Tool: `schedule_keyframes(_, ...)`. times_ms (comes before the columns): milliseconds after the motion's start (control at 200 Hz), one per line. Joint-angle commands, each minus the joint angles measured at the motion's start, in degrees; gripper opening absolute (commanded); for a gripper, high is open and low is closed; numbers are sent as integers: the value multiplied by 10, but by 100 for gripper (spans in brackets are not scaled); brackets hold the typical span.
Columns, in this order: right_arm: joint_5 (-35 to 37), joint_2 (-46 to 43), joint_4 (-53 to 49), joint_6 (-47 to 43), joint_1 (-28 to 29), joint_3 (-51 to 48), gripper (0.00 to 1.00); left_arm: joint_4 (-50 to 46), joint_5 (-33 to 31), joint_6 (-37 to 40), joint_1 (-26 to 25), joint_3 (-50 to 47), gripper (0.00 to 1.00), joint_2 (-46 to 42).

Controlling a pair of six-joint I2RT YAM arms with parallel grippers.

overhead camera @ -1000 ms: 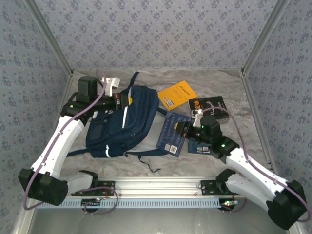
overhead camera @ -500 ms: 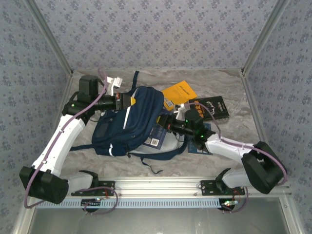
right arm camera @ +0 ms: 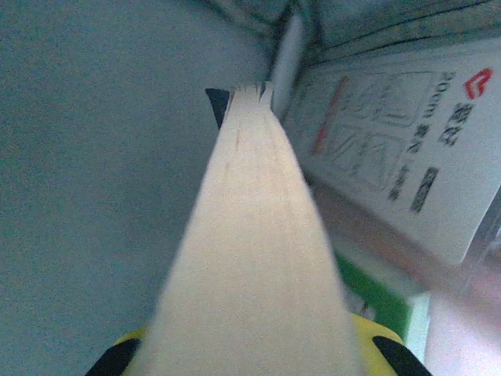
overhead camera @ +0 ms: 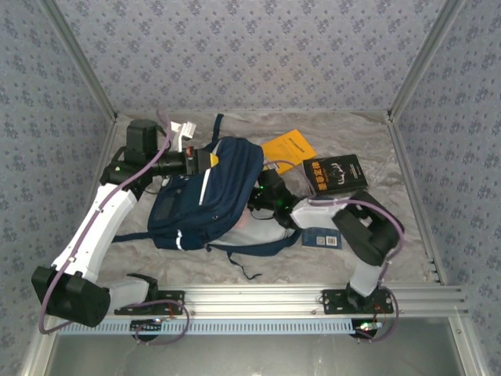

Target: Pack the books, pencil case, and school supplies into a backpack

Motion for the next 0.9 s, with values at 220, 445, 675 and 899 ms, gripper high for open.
schedule_keyframes(220, 96, 93, -101, -117, 59, 169, 60, 112, 46, -16, 2, 28, 0, -18)
schedule_keyframes(445, 146, 7, -224, -205, 58, 128, 85, 100, 16, -14, 18, 13, 0, -34)
schedule_keyframes(675, 151, -67, -264, -232, 53, 59, 88, 85, -27, -15, 42, -12, 0, -57)
schedule_keyframes(899, 196, -171, -323, -295, 49, 4, 83, 29, -131, 2, 63, -26, 0, -77)
